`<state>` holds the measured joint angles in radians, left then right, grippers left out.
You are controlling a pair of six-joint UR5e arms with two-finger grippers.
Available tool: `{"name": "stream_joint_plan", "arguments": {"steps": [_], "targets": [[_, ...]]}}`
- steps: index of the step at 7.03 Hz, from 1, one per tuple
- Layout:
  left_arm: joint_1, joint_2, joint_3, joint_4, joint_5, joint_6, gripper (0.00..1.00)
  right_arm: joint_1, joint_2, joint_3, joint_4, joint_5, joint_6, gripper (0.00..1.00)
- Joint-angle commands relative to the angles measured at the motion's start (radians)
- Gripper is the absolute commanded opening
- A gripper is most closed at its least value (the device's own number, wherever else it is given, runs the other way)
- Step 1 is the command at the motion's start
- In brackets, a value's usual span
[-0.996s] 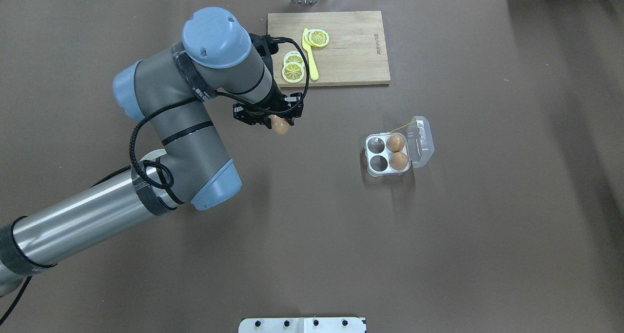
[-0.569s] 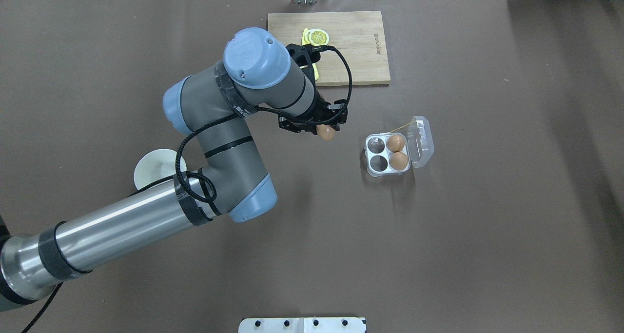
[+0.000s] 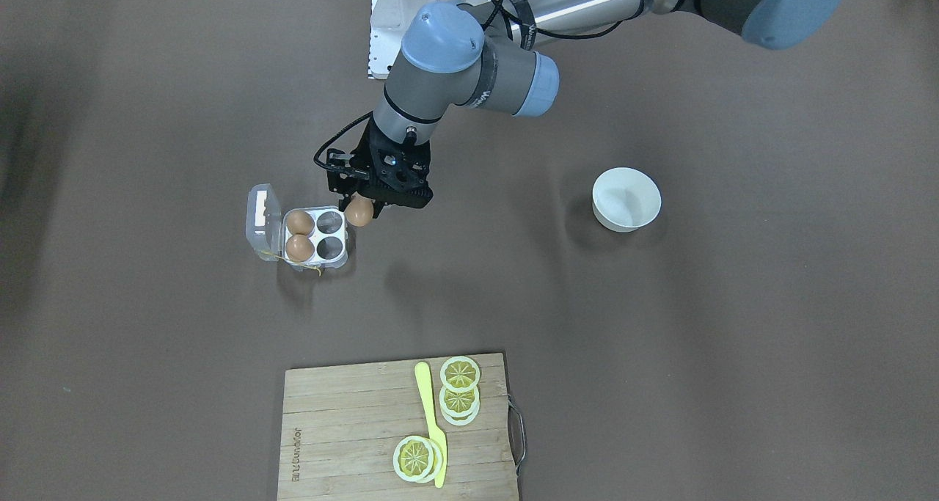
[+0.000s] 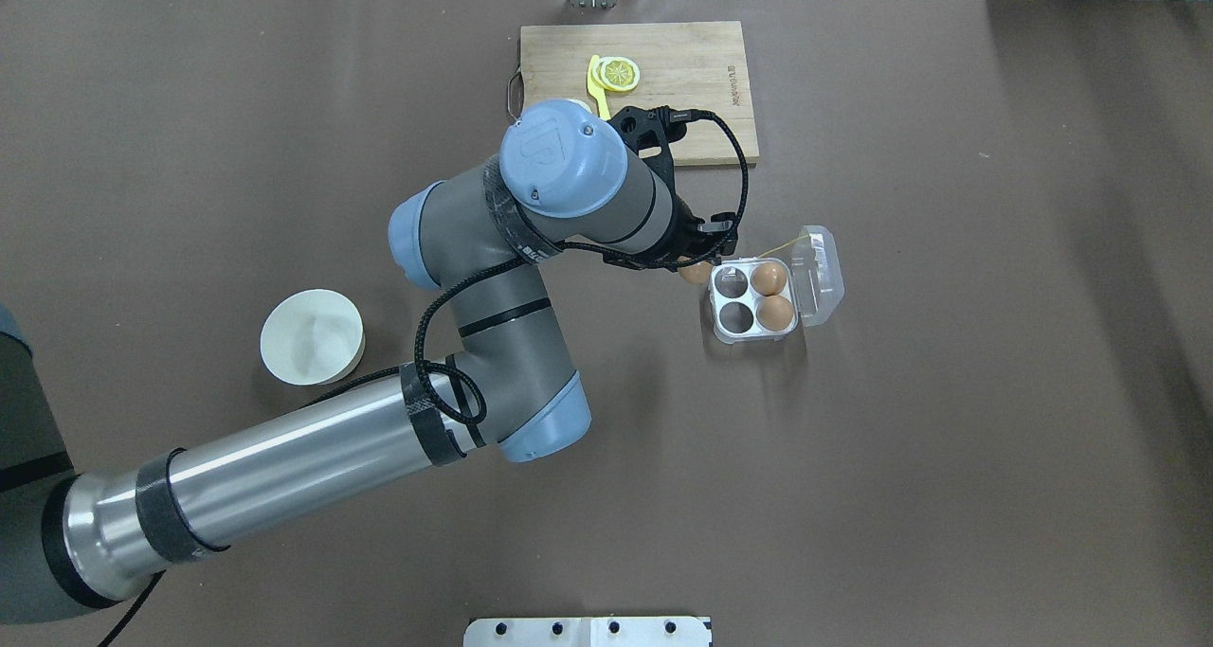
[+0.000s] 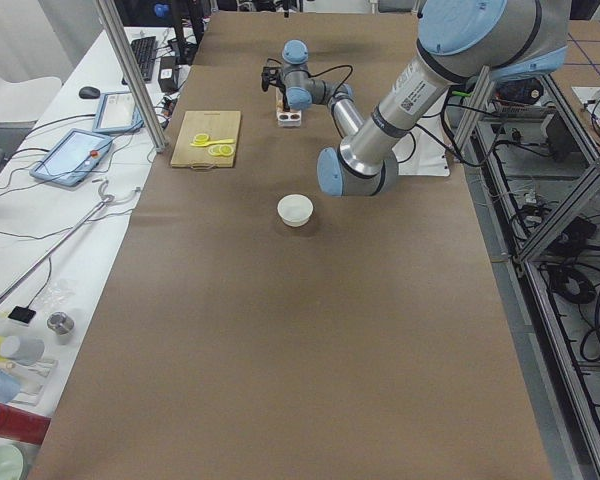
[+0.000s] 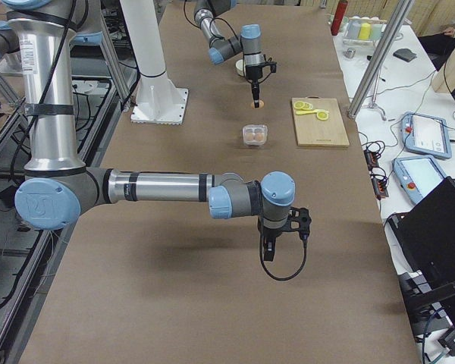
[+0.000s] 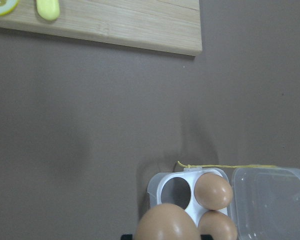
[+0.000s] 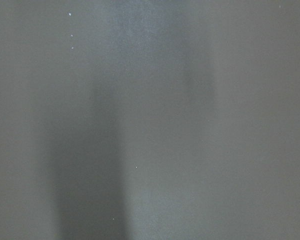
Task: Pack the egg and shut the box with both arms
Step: 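Lift the egg with the left gripper and carry it to the egg box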
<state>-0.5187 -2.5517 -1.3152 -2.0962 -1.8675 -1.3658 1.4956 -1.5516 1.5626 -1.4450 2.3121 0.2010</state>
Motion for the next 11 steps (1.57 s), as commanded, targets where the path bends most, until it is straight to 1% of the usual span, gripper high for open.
{"name": "stream_joint_plan", "arguments": {"steps": [1,2,3,4,5,7,8,11], "targets": [[0.034,-0.039,0.065,-0.065,0.053,0.005,0.38,0.0,-0.001,0.001,0.0,0.003,-0.002,1.0],[0.045,-0.042,0.071,-0.068,0.066,0.007,0.38,0.0,-0.001,0.001,-0.002,0.003,0.0,1.0],[0.064,-0.042,0.073,-0.07,0.103,0.013,0.38,0.0,-0.001,-0.004,0.0,0.003,0.0,1.0],[0.078,-0.044,0.097,-0.114,0.125,0.02,0.38,0.0,0.001,-0.007,0.0,0.0,-0.002,1.0],[0.086,-0.059,0.15,-0.145,0.146,0.028,0.38,0.0,0.002,-0.009,0.001,0.0,-0.002,1.0],[0.092,-0.064,0.172,-0.147,0.156,0.051,0.38,0.0,0.002,-0.009,0.002,-0.002,-0.002,1.0],[0.097,-0.065,0.185,-0.148,0.175,0.069,0.38,0.0,0.002,-0.009,0.002,-0.002,-0.002,1.0],[0.106,-0.07,0.195,-0.148,0.177,0.1,0.38,0.0,0.004,-0.013,0.002,-0.002,-0.003,1.0]]}}
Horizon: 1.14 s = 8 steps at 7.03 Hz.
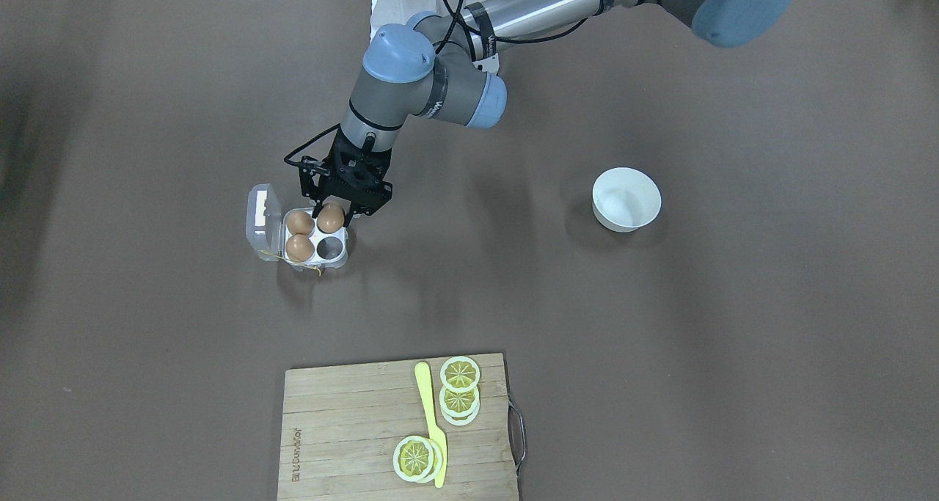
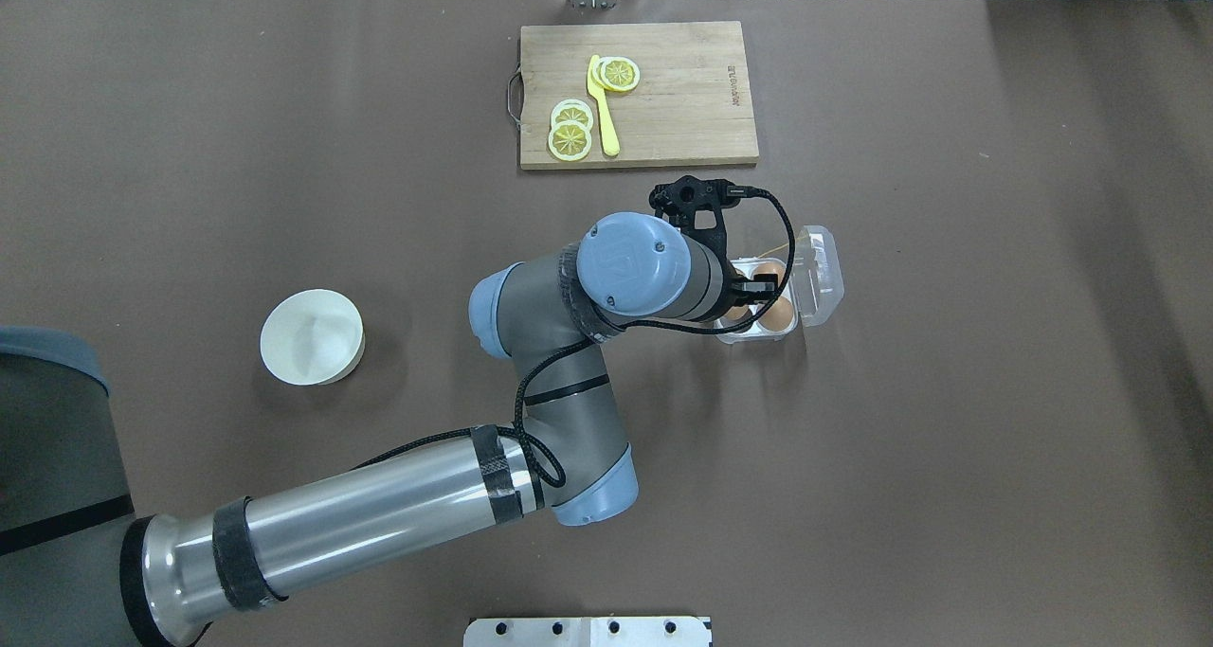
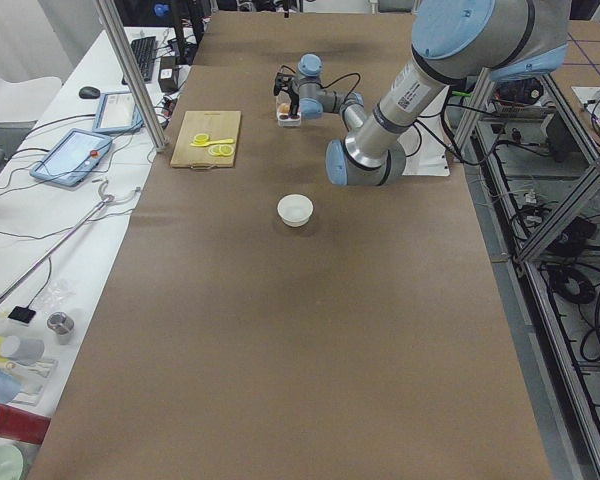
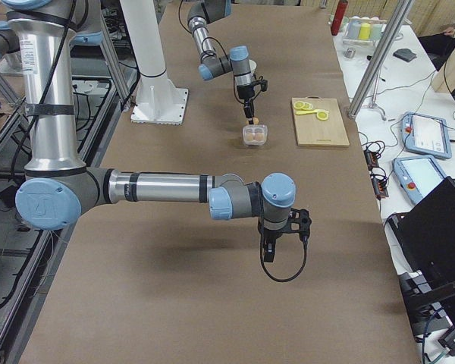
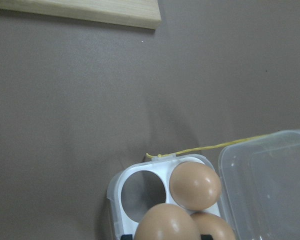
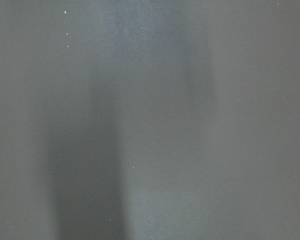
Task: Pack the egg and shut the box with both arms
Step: 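Lower the egg into the empty slot and open the left gripper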
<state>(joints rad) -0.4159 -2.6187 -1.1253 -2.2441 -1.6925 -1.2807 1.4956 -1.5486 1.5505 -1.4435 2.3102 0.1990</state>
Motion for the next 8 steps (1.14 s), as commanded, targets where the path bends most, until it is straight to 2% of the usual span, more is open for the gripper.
{"name": "stream_joint_plan", "arguments": {"steps": [1,4,8], "targets": [[0.003,-0.012,0.005,0.0,0.01,0.017,0.38,0.0,0.001,-0.001,0.0,0.0,0.0,1.0],[0.008,-0.02,0.01,0.0,0.01,0.017,0.45,0.0,0.001,-0.001,0.0,0.0,-0.001,1.0],[0.011,-0.02,0.015,0.0,0.023,0.017,0.46,0.0,0.004,-0.001,0.002,0.0,-0.006,1.0]]}}
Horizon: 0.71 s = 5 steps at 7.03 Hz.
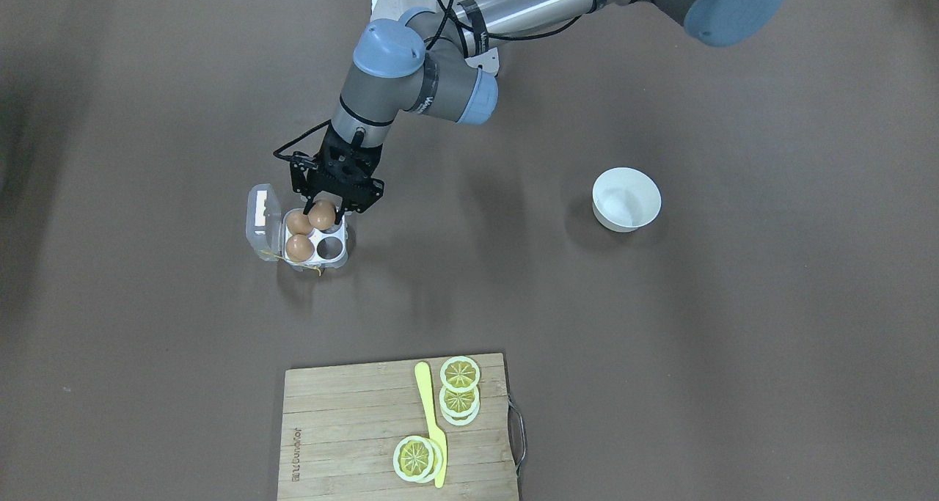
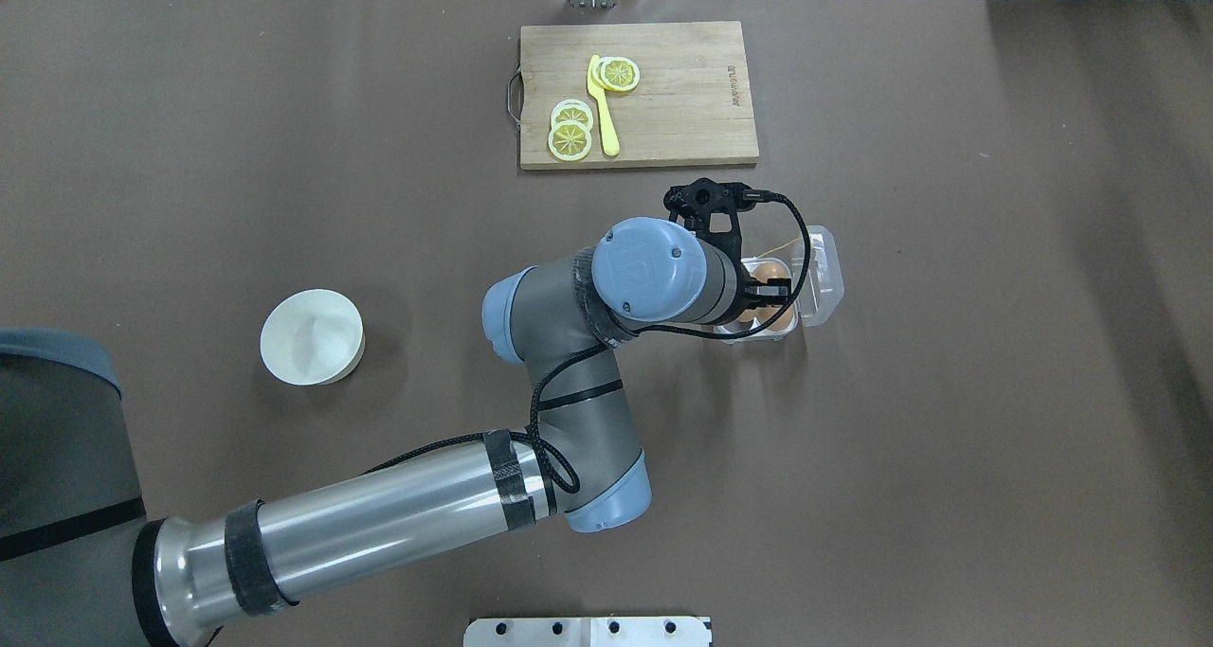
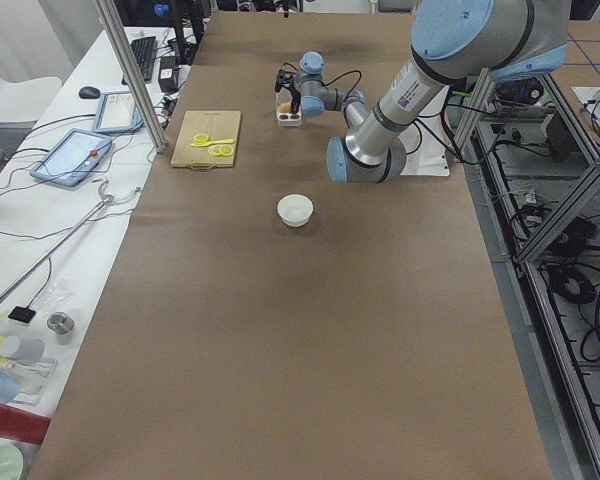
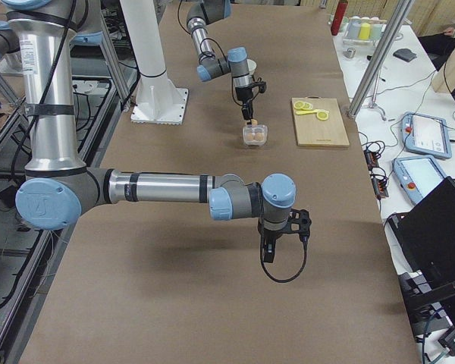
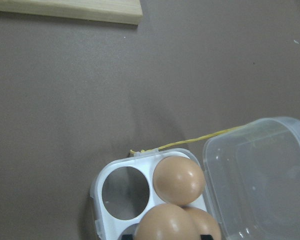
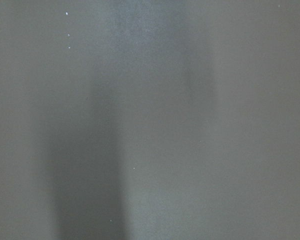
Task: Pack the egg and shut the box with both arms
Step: 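Lower the egg into the empty slot and open the left gripper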
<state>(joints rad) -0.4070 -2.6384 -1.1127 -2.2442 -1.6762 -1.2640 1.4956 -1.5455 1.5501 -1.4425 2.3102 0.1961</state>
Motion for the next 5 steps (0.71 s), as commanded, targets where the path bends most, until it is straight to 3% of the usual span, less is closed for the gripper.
{"name": "stream_joint_plan", "arguments": {"steps": [1,3,5], "targets": [[0.002,0.0,0.007,0.0,0.007,0.0,0.46,0.0,0.001,0.001,0.001,0.0,-0.003,1.0],[0.005,0.0,0.013,0.0,0.022,0.0,0.46,0.0,0.002,0.001,0.001,0.0,-0.003,1.0],[0.005,-0.002,0.013,0.0,0.03,0.0,0.54,0.0,0.002,0.001,0.001,0.0,-0.004,1.0]]}}
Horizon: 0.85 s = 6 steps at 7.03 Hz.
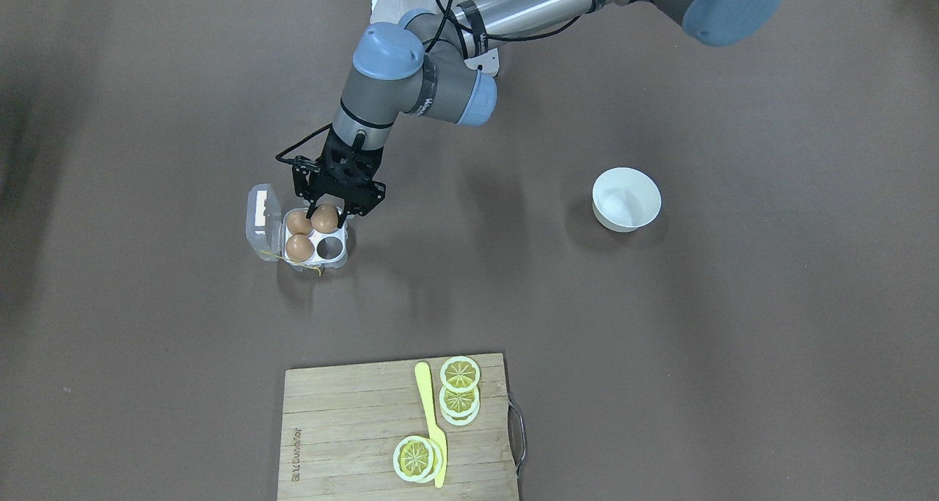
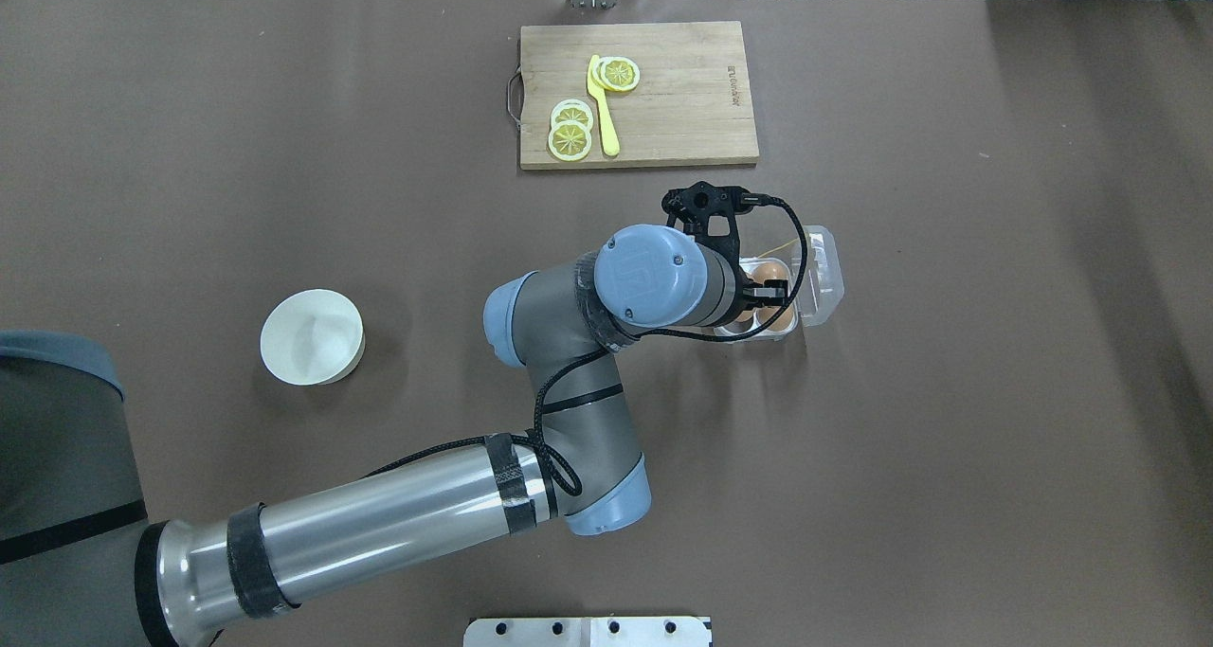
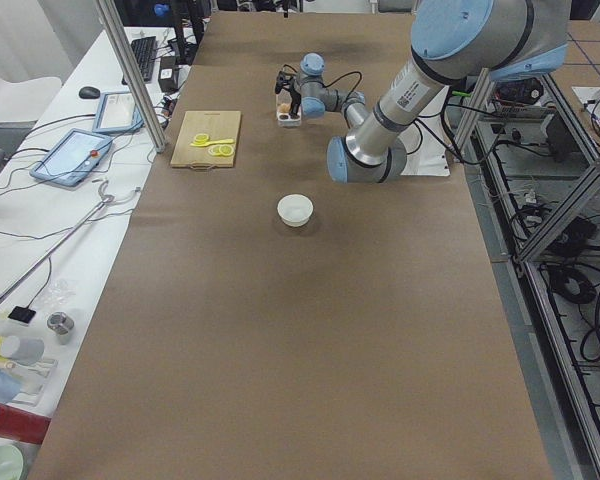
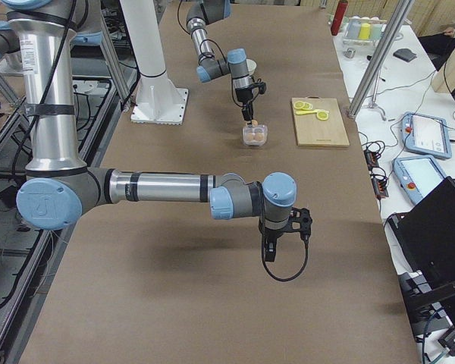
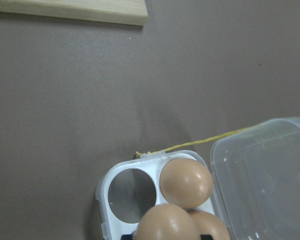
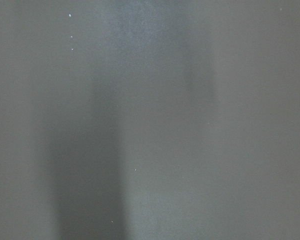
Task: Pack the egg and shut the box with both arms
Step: 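Lower the egg into the empty slot and open the left gripper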
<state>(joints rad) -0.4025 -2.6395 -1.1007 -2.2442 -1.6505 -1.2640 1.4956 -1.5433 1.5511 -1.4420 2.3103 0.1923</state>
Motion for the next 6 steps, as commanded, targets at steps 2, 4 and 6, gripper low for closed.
{"name": "stream_joint_plan", "arguments": {"steps": [2,4,6], "targets": [[0.001,0.001,0.001,0.0,0.005,0.0,0.69,0.0,0.008,0.0,0.0,0.001,-0.001,1.0],[0.001,0.001,-0.001,0.0,0.003,0.0,0.77,0.0,0.014,-0.003,-0.005,0.001,-0.001,1.0],[-0.004,0.001,-0.01,0.003,0.003,0.017,0.87,0.0,0.015,-0.003,-0.008,0.001,-0.001,1.0]]}}
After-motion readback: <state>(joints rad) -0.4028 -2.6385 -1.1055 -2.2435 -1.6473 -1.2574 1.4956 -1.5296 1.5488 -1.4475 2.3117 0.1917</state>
